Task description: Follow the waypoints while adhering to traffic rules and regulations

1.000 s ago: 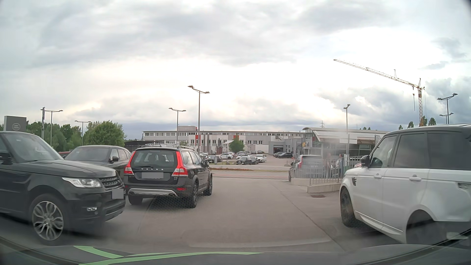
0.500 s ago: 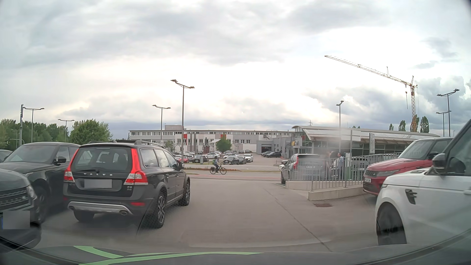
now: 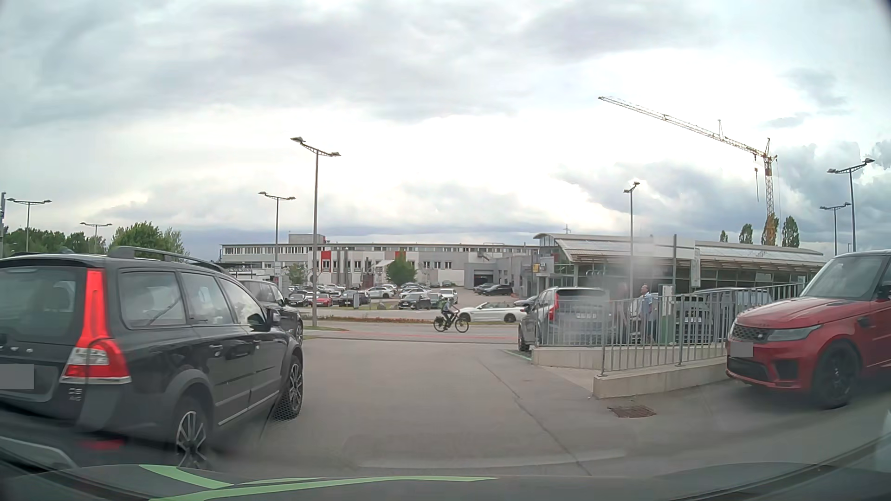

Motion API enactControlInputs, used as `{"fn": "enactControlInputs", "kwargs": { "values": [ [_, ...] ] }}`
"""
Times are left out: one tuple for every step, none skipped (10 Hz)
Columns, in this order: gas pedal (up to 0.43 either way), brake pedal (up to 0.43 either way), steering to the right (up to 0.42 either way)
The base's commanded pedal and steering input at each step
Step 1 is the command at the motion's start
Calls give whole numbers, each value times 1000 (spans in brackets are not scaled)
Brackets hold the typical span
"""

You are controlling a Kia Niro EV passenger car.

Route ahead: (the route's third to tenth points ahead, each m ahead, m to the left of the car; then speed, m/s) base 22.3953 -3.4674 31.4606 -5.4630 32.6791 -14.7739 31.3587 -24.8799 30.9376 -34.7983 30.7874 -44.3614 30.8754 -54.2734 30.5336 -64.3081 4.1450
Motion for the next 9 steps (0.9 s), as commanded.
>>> {"fn": "enactControlInputs", "kwargs": {
  "values": [
    [0,220,62],
    [0,220,53],
    [0,213,42],
    [0,195,22],
    [0,171,4],
    [0,152,-17],
    [0,128,-29],
    [0,104,-43],
    [0,79,-48]
  ]
}}
